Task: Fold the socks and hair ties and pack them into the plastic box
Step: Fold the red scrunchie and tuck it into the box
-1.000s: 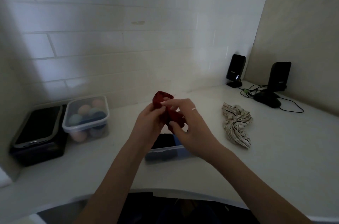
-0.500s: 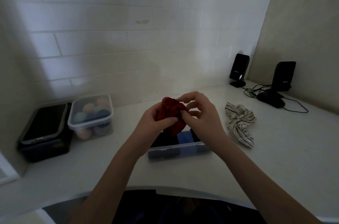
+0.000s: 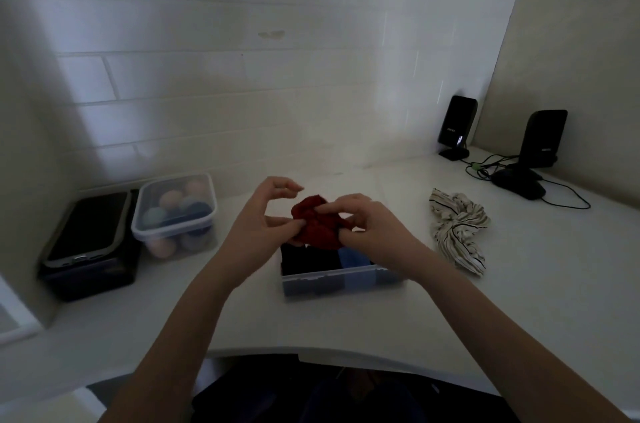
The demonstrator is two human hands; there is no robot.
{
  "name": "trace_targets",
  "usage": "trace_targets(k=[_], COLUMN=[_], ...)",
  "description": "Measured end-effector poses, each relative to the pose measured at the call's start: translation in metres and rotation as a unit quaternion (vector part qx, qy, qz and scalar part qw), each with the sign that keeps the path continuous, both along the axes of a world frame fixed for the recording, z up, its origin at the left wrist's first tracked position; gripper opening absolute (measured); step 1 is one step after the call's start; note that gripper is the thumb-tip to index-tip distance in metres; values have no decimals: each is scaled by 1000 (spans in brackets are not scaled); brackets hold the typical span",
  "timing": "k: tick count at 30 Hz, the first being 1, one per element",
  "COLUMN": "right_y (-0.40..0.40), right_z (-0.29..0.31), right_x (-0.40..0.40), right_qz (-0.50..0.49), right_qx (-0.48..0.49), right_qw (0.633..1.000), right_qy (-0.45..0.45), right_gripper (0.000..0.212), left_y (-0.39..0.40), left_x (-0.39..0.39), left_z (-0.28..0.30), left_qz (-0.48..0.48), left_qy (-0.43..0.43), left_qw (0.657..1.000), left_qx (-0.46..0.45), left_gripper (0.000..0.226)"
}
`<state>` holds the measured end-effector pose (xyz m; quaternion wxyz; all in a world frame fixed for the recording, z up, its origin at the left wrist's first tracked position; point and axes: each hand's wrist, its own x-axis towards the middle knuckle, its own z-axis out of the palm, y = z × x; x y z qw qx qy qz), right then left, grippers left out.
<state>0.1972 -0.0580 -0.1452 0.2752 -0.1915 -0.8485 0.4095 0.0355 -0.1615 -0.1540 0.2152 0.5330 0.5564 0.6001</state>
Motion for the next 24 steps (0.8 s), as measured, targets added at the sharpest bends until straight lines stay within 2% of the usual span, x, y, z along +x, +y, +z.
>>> trace_targets(k=[3,6,10,12,14,16,20,24], right_y=[1,1,3,4,6,8,8,7], right_z=[-3,-5,-6,-3,1,4,11,7], right_x=[-7,-13,-18,-19,-21,-25,-36,-43], right_qz=[33,66,88,97,104,92,38,47], right_qx=[36,87,149,166,192,221,283,305], right_qw=[997,986,968,960,947,925,873,838], right_qy=[-66,-128,-184,-201,-235,-297,-396,-449], right_gripper=[48,47,40,35,34,38,48,49], left_y=[-9,-11,-9,-7,-4,-2,4,9], left_x=[-6,-5,2,5,6,6,7,9], left_z=[3,4,9,12,15,18,21,18], left_qz=[-17,13,21,51,94,104,84,47], left_qy=[115,265,367,442,532,553,553,548], left_qw=[993,961,919,874,806,775,745,728], left_qx=[-26,-84,-144,-195,-243,-288,-363,-410], left_gripper=[50,46,43,42,41,39,35,34])
